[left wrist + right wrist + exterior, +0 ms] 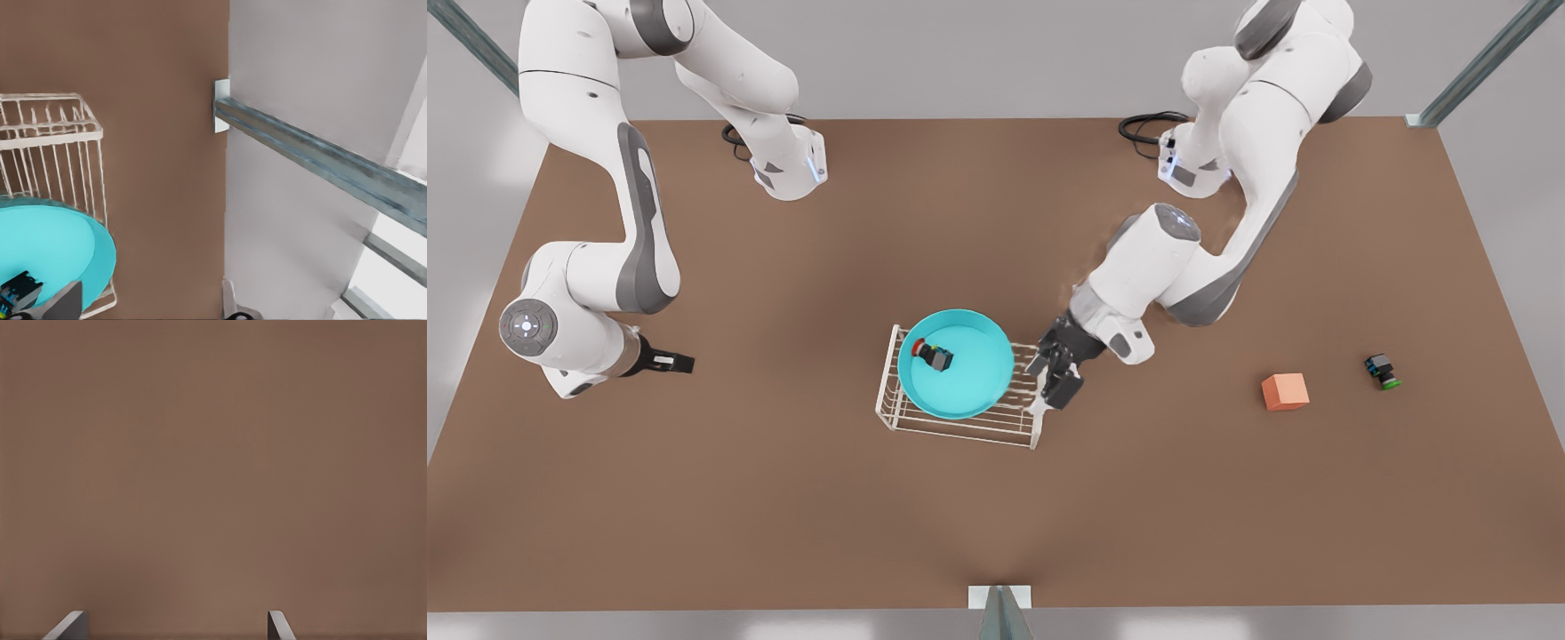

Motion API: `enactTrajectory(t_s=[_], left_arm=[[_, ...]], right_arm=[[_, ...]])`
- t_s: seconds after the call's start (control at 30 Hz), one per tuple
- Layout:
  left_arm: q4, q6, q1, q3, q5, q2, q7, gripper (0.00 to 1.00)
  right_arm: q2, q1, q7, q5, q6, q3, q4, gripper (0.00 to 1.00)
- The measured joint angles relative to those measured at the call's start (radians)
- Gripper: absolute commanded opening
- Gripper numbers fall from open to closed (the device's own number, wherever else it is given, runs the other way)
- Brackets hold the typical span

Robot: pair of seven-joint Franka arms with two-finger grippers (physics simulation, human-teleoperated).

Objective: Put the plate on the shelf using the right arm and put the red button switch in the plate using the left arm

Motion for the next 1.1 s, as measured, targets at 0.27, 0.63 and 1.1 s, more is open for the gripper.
enactTrajectory(t_s=[0.27,0.63,1.1], left_arm=[[0.047,-0.684,0.287,-0.086,0.128,-0.011,0.595,1.0],[-0.106,-0.878,-0.25,0.744,-0.142,-0.371,1.188,1.0],[-0.018,-0.923,-0.306,0.744,-0.286,-0.318,1.658,1.0]], right_arm=[[0.001,0.002,0.004,0.0,0.0,0.0,0.0,1.0],[0.005,0.009,0.01,0.0,0.0,0.0,0.0,1.0],[0.007,0.015,0.014,0.001,0.0,0.0,0.0,1.0]])
